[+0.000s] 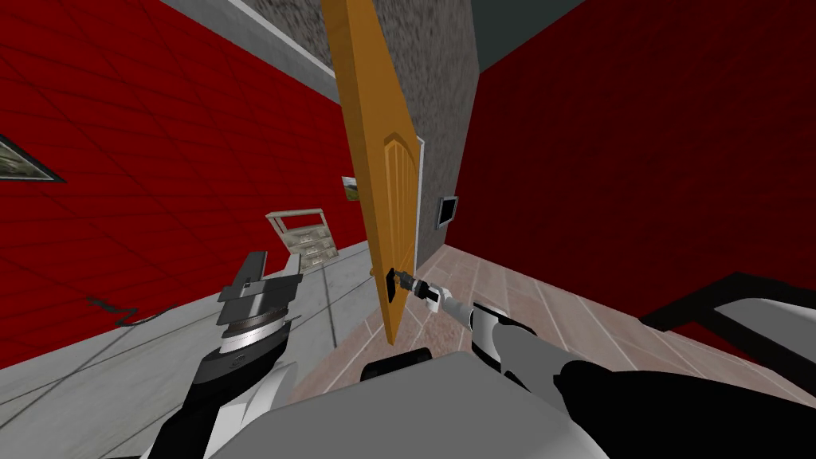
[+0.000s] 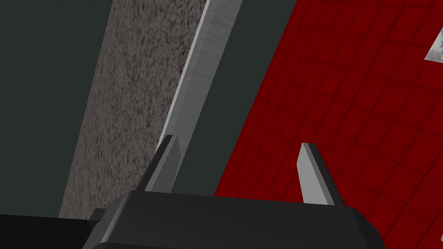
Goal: Pull the door open
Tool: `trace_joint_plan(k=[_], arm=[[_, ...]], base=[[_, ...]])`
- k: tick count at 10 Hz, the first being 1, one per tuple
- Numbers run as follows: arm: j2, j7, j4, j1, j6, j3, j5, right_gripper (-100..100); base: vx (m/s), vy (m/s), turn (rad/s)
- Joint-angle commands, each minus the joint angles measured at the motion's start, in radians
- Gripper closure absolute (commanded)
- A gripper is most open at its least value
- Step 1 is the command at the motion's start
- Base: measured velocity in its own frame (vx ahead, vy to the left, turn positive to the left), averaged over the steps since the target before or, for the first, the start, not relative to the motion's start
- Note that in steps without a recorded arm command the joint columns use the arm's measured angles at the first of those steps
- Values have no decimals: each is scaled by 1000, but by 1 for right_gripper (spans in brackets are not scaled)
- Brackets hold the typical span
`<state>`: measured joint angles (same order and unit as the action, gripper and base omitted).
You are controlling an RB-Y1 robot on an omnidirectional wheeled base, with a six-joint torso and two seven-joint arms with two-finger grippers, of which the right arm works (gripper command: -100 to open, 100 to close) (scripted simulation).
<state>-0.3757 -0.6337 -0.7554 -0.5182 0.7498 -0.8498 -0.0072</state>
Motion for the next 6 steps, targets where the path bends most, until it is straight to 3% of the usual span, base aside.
trace_joint_plan(k=[1,4,5,6], arm=[[-13,-6,28,-14,26,12,-7,100],[-35,-28,82,-30,81,11,-16,100],[-35,-28,82,-30,81,11,-16,100],[-42,-35,98,-35,97,11,-18,100]], base=[[-24,-52,93],[-56,-100,259],[-28,-67,102],[-35,-25,146]])
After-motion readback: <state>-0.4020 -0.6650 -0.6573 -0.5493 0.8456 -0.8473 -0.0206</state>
